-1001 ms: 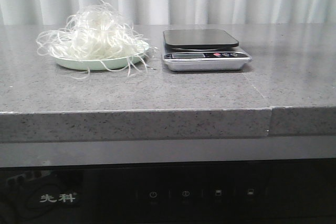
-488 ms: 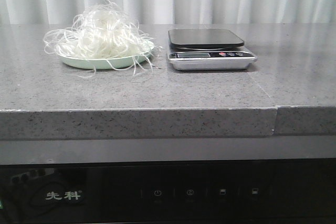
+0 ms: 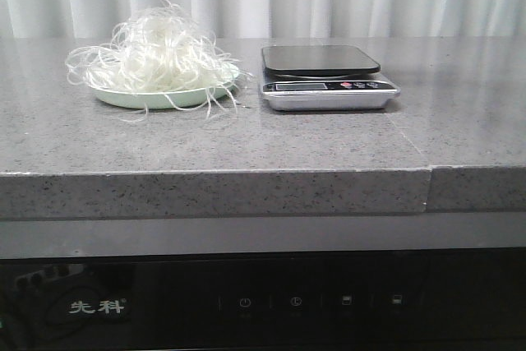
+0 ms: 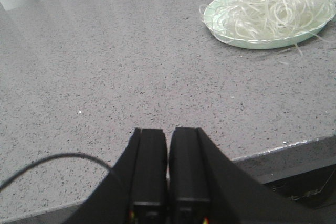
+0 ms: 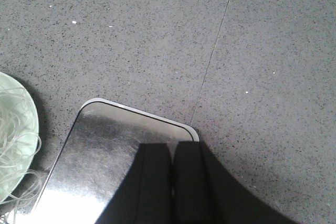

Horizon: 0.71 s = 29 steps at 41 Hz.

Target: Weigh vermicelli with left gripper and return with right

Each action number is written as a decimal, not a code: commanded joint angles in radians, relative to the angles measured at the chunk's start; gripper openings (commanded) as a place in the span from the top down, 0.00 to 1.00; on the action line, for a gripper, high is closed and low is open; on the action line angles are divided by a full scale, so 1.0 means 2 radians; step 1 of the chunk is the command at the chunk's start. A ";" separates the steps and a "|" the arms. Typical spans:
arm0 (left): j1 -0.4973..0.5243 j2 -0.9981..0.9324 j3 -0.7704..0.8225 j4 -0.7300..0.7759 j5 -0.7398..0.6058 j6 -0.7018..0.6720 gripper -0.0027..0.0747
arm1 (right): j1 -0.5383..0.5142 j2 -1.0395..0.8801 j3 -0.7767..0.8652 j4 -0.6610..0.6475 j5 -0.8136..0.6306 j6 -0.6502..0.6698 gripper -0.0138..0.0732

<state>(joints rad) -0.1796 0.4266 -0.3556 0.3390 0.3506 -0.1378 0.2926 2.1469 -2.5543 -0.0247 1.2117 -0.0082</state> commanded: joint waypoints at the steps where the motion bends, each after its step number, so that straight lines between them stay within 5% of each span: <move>1: 0.001 0.007 -0.014 0.003 -0.040 -0.005 0.79 | -0.003 -0.037 -0.013 -0.008 -0.029 0.000 0.67; 29: 0.001 0.007 -0.014 0.003 -0.040 -0.005 0.79 | -0.003 -0.055 -0.013 -0.008 -0.001 0.000 0.67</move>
<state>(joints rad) -0.1796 0.4266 -0.3556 0.3390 0.3506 -0.1378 0.2926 2.1057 -2.5543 -0.0264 1.2489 -0.0082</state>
